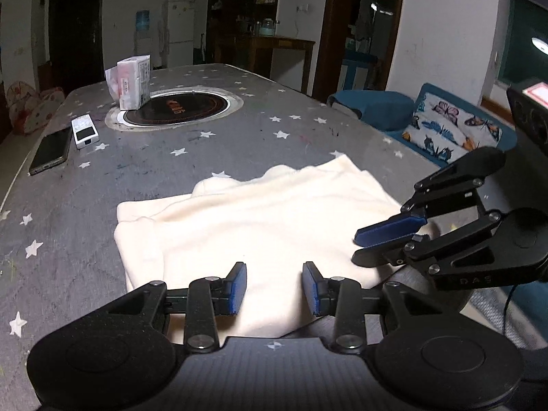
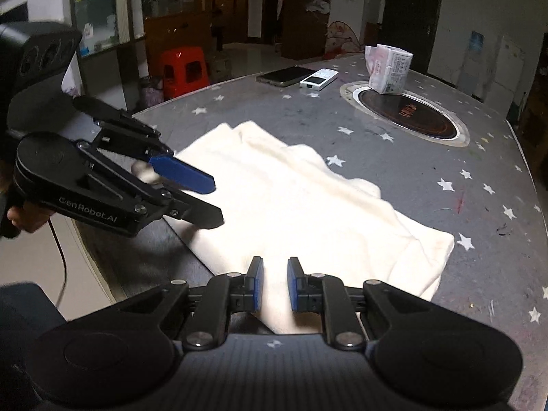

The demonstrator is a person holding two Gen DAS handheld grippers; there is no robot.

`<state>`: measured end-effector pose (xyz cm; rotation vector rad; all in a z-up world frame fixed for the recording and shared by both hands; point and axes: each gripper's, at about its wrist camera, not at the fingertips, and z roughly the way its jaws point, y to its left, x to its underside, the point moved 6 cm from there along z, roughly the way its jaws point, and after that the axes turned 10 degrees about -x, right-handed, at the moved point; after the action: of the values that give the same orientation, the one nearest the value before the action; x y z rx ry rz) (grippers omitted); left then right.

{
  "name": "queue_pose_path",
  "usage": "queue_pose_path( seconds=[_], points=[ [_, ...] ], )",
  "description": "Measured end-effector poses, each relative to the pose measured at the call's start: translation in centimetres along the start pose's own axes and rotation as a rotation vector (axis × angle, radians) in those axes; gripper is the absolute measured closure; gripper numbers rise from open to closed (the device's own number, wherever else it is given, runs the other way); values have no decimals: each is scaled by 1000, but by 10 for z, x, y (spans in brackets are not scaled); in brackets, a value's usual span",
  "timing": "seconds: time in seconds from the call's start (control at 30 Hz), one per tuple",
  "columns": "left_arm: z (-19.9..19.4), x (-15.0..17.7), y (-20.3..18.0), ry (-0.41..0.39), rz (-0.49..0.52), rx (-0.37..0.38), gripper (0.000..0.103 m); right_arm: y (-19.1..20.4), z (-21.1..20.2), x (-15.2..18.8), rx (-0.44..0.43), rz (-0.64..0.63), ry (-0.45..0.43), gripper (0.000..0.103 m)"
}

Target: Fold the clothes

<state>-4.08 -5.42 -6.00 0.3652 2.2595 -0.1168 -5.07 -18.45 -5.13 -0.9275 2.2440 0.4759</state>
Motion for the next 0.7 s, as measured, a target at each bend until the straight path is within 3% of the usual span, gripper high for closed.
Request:
queue_pose_path(
  seconds=[0.33, 0.53, 0.7],
  points=[
    [-8, -13, -6, -45, 12, 7, 63, 1, -3, -10, 0, -26, -15, 88],
    [8, -1, -9, -1, 28, 0, 63, -4, 0, -5, -6, -1, -6, 87],
    [8, -3, -7, 5, 20, 8, 63, -28, -12, -9, 46, 52, -35, 87]
  ],
)
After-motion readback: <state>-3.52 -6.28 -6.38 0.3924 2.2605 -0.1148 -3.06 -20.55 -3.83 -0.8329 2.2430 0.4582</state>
